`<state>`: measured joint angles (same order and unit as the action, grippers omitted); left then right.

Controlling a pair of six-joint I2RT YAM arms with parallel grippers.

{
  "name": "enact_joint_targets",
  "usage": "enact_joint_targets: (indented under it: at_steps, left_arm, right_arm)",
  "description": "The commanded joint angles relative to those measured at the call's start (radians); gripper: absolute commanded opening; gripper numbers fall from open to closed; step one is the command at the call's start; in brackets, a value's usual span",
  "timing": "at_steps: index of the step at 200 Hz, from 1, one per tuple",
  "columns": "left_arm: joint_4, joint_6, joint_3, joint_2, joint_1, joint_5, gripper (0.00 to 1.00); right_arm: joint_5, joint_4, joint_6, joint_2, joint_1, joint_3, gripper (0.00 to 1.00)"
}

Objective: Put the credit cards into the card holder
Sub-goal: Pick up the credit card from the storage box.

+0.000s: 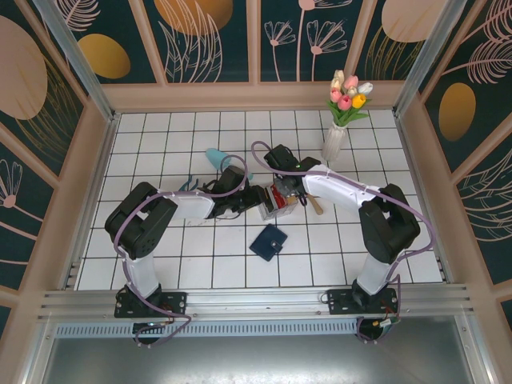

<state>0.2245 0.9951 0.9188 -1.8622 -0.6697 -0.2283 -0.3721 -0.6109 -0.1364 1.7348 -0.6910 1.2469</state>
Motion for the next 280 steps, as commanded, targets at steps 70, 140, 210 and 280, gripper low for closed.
enact_joint_targets:
  at_steps: [70,140,210,280]
  left_arm:
    - [-0.065,-0.019,-0.021,-0.033,0.000,0.007,0.54]
    - [-0.066,-0.019,-0.021,-0.031,0.000,0.009,0.54]
    - [-0.060,-0.039,-0.024,0.045,0.000,-0.003,0.62]
    - [0.056,-0.009,-0.092,0.306,0.000,0.024,0.76]
  right_arm:
    - [-0.062,-0.066,-0.007,-0.043,-0.016,0.037,0.20]
    - [-0.043,-0.076,-0.016,-0.074,-0.021,0.041,0.13]
    - [0.155,-0.045,-0.084,-0.200,-0.013,0.037,0.06]
    - [0.689,0.261,-0.244,-0.513,0.174,-0.193,0.02]
